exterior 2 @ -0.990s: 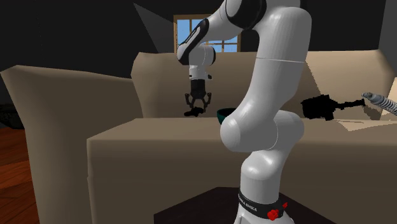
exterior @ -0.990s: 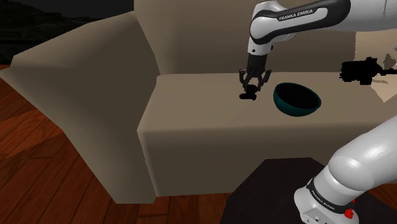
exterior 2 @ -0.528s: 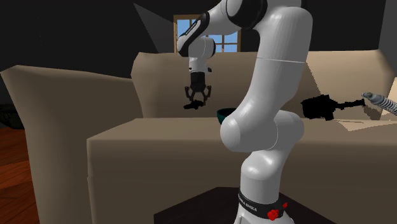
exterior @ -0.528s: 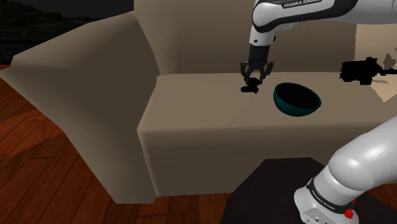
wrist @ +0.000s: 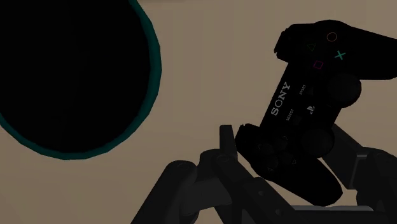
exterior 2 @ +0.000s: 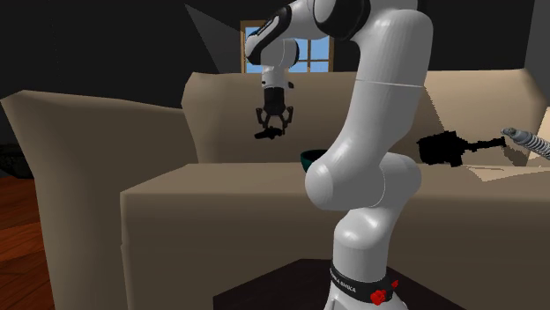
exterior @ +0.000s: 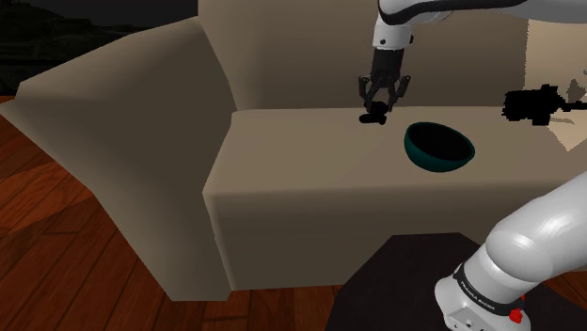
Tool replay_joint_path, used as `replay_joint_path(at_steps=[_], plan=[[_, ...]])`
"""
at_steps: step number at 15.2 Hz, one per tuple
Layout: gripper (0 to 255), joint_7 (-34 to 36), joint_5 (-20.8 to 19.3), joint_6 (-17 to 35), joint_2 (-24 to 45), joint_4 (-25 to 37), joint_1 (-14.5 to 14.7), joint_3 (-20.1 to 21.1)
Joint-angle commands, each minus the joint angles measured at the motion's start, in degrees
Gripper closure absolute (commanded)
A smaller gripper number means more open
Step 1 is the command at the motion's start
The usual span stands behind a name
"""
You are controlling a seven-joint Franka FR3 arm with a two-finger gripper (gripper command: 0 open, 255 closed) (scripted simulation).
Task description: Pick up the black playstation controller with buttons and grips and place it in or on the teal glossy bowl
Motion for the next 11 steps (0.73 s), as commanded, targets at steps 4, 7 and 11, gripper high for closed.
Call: replay_joint_path(at_steps=[4, 7, 11], plan=[[255, -1.1, -0.3, -2.8, -1.0, 1.8, -0.5, -0.7], [255, -4.7, -1.4, -3.2, -4.6, -1.5, -1.9, -3.0], [255, -9.5, -3.4, -3.8, -8.7, -5.0, -3.9, -6.2]])
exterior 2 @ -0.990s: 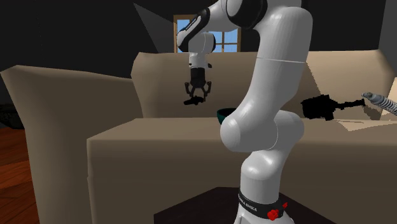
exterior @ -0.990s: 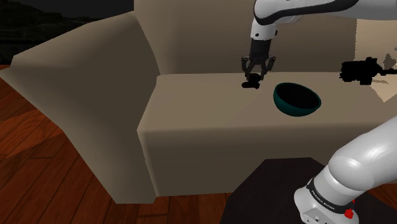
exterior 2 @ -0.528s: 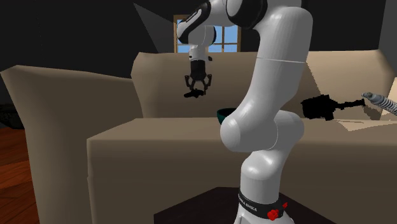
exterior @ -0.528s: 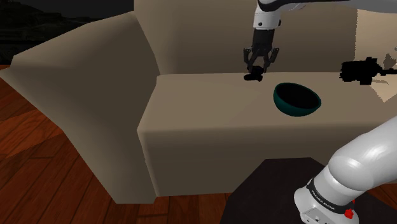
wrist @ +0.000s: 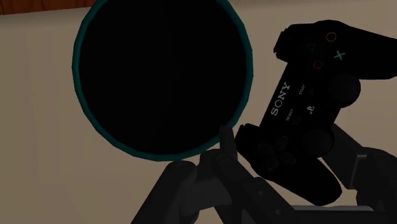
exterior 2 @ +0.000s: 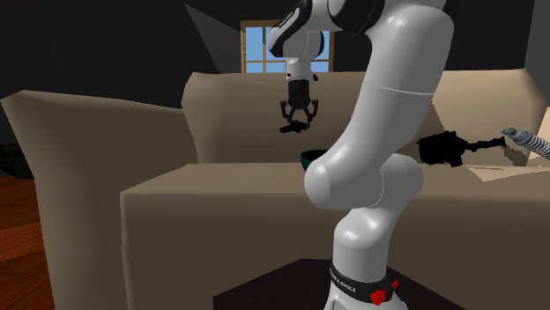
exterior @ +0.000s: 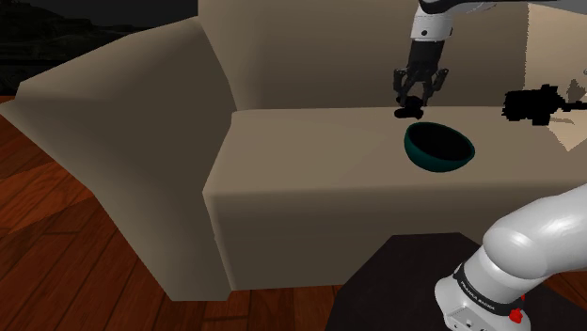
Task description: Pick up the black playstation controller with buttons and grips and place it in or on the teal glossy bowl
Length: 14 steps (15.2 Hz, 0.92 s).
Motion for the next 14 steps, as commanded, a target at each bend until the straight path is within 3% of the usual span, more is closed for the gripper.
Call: replay_joint_path(at_steps=[1, 8, 14], plan=[[255, -2.5, -1.1, -0.2, -1.8, -1.6, -1.0, -1.6], [255, -11.4, -5.6, -1.4, -6.6, -4.8, -4.5, -7.9], [255, -11.6, -6.1, 2.3, -7.3, -9.1, -4.8, -8.5]])
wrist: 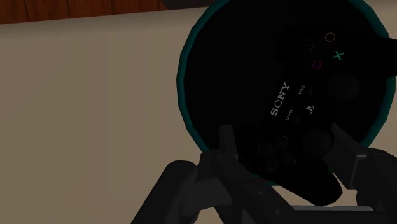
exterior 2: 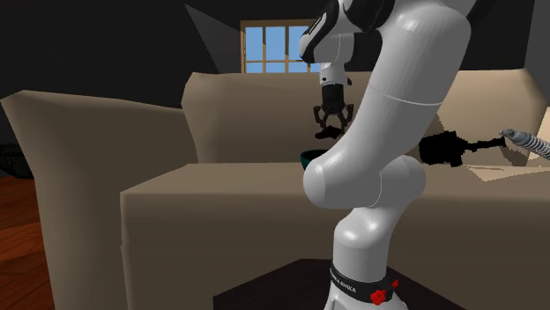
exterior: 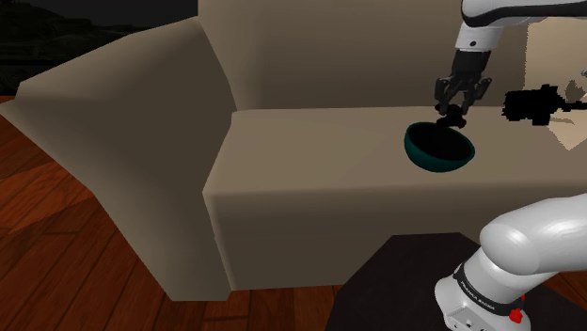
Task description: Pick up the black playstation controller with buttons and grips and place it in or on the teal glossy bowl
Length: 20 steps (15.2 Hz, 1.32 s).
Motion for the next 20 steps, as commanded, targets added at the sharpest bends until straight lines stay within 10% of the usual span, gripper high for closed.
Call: replay_joint_path(at_steps=[1, 17, 18, 20], plan=[[255, 0.1, -0.1, 1.5, -0.1, -1.6, 0.0, -0.1], [255, 0.3, -0.5, 8.1, -0.2, -8.3, -0.2, -0.6], [0, 0.3, -0.5, 8.1, -0.2, -8.3, -0.2, -0.6], [0, 0.3, -0.5, 8.1, -0.2, -8.3, -0.2, -0.6]])
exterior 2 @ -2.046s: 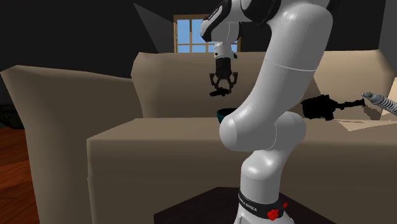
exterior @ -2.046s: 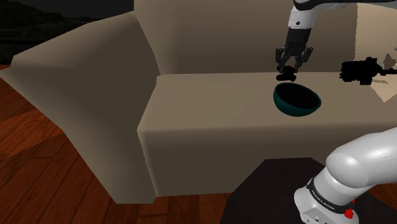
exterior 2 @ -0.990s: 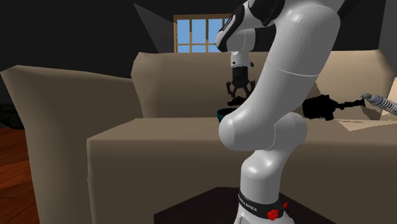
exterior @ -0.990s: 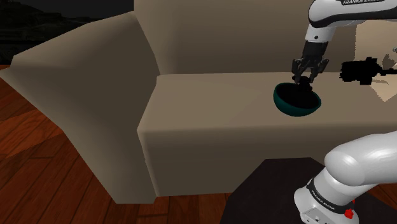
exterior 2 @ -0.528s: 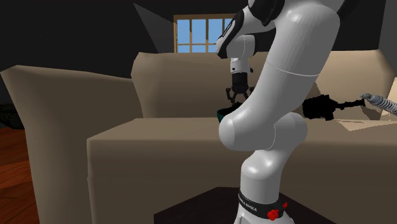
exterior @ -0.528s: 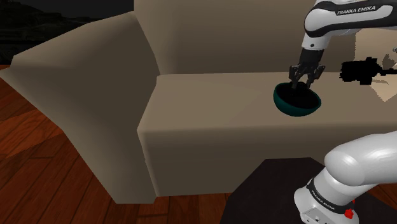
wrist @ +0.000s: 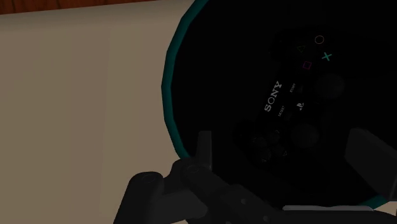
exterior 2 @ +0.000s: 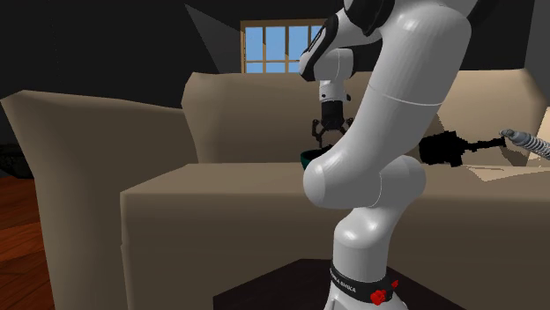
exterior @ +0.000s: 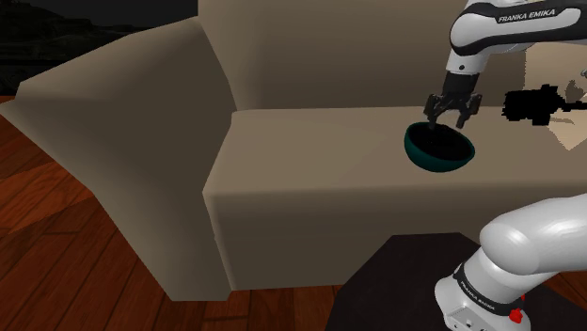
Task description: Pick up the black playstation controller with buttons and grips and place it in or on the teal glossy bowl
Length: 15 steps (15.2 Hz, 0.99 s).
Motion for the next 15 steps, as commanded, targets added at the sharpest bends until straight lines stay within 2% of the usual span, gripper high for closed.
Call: replay_joint_path(at_steps=[1, 3, 7, 15], plan=[[0, 0.0, 0.0, 0.0, 0.0, 0.0, 0.0, 0.0], [0, 0.0, 0.0, 0.0, 0.0, 0.0, 0.0, 0.0], [0, -0.3, 0.6, -6.9, 1.4, 8.3, 0.4, 0.5], [0, -0.3, 0.6, -6.9, 1.4, 8.3, 0.4, 0.5]])
